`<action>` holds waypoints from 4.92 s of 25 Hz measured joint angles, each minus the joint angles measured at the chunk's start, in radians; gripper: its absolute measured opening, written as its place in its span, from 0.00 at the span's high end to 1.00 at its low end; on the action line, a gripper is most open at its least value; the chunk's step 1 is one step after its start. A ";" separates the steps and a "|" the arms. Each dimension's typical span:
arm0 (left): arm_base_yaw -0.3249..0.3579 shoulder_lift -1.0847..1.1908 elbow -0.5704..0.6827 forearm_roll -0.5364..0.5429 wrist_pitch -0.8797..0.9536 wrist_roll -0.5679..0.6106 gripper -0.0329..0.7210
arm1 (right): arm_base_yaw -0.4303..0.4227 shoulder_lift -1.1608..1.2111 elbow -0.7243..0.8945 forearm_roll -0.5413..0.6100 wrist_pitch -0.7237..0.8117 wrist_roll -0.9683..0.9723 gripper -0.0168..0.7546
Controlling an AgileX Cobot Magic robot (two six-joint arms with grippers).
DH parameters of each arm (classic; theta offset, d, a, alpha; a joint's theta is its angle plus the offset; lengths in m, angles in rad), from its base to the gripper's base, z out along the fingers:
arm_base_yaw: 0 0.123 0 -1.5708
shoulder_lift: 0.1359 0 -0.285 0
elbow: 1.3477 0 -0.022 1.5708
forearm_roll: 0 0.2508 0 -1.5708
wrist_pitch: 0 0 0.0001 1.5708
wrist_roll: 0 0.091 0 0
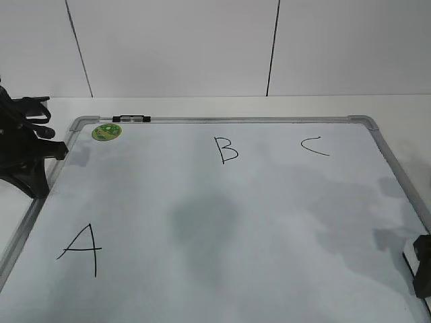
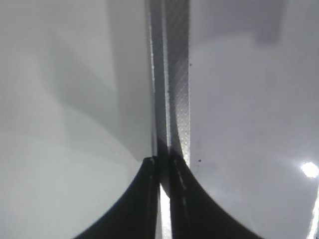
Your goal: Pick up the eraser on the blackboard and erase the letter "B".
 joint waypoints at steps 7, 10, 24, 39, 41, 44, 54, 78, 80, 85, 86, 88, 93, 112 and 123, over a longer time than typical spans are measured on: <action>0.000 0.000 0.000 0.000 0.000 0.000 0.93 | 0.000 0.000 0.000 -0.004 0.000 -0.020 0.27; 0.000 0.000 0.000 0.000 0.000 0.000 0.93 | 0.000 0.002 -0.006 -0.004 0.008 -0.018 0.28; 0.000 0.000 0.000 -0.001 0.000 0.000 0.93 | 0.000 0.004 -0.226 0.009 0.190 -0.073 0.28; 0.000 0.000 -0.002 -0.002 0.006 0.000 0.93 | 0.102 0.270 -0.737 0.044 0.362 -0.090 0.28; 0.000 0.000 -0.002 -0.002 0.006 0.000 0.93 | 0.159 0.338 -0.820 0.012 0.371 -0.074 0.28; 0.000 0.000 -0.002 -0.002 0.010 0.000 0.93 | 0.246 0.453 -0.966 -0.041 0.375 -0.061 0.28; 0.000 0.000 -0.003 -0.004 0.014 0.000 0.93 | 0.375 0.820 -1.432 -0.064 0.381 -0.053 0.28; 0.002 0.002 -0.003 -0.004 0.016 0.000 0.93 | 0.496 1.050 -1.637 -0.079 0.380 -0.066 0.29; 0.002 0.002 -0.003 -0.004 0.016 0.000 0.93 | 0.546 1.056 -1.642 -0.078 0.375 -0.075 0.29; 0.002 0.002 -0.003 -0.004 0.016 0.000 0.93 | 0.619 1.058 -1.644 -0.076 0.368 -0.088 0.29; 0.002 0.002 -0.003 -0.004 0.016 0.000 0.93 | 0.619 1.058 -1.644 -0.076 0.368 -0.088 0.29; 0.002 0.002 -0.003 -0.004 0.016 0.000 0.93 | 0.614 1.058 -1.644 -0.074 0.368 -0.082 0.29; 0.002 0.002 -0.003 -0.006 0.016 0.000 0.93 | 0.563 1.058 -1.646 -0.046 0.368 -0.056 0.29; 0.002 0.005 -0.005 -0.009 0.014 0.000 0.93 | 0.406 1.056 -1.648 -0.076 0.377 -0.042 0.29; 0.002 0.005 -0.007 -0.010 0.018 0.000 0.93 | 0.612 1.058 -1.648 -0.056 0.371 -0.041 0.29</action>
